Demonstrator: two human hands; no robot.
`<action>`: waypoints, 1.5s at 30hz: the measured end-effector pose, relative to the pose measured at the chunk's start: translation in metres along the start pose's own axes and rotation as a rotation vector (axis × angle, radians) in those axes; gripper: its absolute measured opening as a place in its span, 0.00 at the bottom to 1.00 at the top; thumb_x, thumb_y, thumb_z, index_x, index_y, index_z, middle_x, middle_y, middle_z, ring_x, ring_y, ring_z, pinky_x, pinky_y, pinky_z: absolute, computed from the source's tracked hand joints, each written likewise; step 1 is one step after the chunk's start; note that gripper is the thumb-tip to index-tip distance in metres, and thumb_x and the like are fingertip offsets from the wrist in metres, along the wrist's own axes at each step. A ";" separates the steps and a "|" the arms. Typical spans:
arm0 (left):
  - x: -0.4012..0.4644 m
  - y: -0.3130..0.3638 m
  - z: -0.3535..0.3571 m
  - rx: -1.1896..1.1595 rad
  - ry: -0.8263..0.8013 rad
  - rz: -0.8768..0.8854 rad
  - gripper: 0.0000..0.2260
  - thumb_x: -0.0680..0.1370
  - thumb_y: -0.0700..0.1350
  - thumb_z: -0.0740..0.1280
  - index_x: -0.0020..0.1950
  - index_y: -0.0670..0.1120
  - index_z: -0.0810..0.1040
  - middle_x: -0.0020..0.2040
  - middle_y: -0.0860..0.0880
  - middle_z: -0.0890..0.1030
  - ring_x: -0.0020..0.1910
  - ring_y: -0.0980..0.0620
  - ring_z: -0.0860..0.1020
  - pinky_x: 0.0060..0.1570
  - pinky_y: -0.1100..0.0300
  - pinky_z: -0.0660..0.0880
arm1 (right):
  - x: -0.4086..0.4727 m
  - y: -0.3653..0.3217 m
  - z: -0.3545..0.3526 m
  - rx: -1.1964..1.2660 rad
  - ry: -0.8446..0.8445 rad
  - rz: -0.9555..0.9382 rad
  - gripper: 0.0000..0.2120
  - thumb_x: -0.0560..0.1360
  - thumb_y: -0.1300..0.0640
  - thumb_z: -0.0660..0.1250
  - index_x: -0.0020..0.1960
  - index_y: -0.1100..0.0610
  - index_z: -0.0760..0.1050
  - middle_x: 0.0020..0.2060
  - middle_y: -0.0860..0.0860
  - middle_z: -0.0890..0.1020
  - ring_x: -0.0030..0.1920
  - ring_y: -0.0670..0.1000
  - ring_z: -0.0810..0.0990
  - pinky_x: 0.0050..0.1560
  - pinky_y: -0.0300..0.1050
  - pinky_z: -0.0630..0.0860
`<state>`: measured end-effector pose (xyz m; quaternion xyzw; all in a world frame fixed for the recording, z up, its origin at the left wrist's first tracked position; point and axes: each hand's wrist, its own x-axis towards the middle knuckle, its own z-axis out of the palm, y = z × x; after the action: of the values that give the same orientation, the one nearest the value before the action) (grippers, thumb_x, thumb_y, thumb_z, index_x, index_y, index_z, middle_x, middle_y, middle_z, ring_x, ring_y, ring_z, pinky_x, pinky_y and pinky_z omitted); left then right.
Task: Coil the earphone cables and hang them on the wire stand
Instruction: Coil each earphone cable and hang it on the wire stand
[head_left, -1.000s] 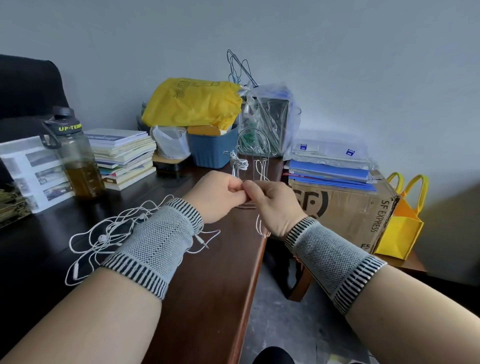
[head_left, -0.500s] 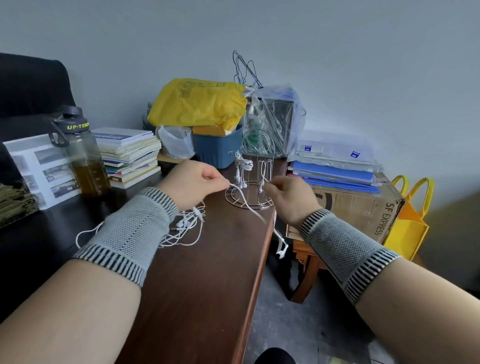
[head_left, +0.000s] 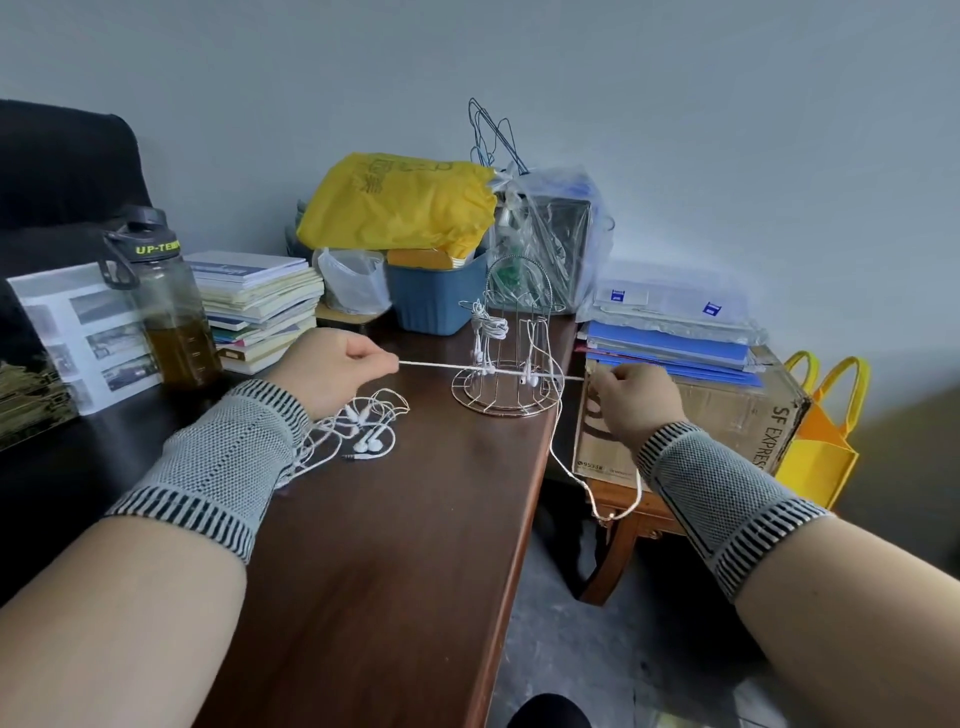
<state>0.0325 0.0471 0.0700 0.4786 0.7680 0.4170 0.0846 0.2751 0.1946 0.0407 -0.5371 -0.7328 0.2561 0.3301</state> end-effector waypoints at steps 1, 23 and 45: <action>0.000 0.001 0.000 -0.003 0.006 0.006 0.05 0.76 0.49 0.71 0.45 0.49 0.84 0.21 0.60 0.74 0.29 0.59 0.70 0.31 0.62 0.65 | -0.002 -0.003 0.000 -0.079 -0.046 -0.009 0.16 0.78 0.56 0.60 0.35 0.61 0.76 0.30 0.54 0.78 0.32 0.53 0.76 0.37 0.46 0.76; -0.003 -0.017 -0.018 0.104 -0.008 -0.029 0.07 0.76 0.53 0.70 0.46 0.52 0.84 0.40 0.49 0.82 0.40 0.48 0.78 0.39 0.57 0.71 | 0.005 -0.026 0.011 -0.011 0.010 0.016 0.12 0.78 0.59 0.57 0.46 0.63 0.78 0.36 0.55 0.77 0.35 0.53 0.73 0.36 0.41 0.69; -0.004 0.001 -0.002 -0.338 -0.101 -0.039 0.02 0.75 0.42 0.72 0.44 0.45 0.85 0.27 0.51 0.70 0.30 0.54 0.67 0.37 0.58 0.68 | -0.017 -0.048 0.022 0.316 -0.227 -0.210 0.10 0.75 0.58 0.64 0.37 0.58 0.81 0.22 0.47 0.73 0.21 0.44 0.65 0.26 0.39 0.64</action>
<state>0.0345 0.0425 0.0713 0.4627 0.6909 0.5140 0.2104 0.2322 0.1642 0.0578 -0.3671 -0.7680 0.3906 0.3506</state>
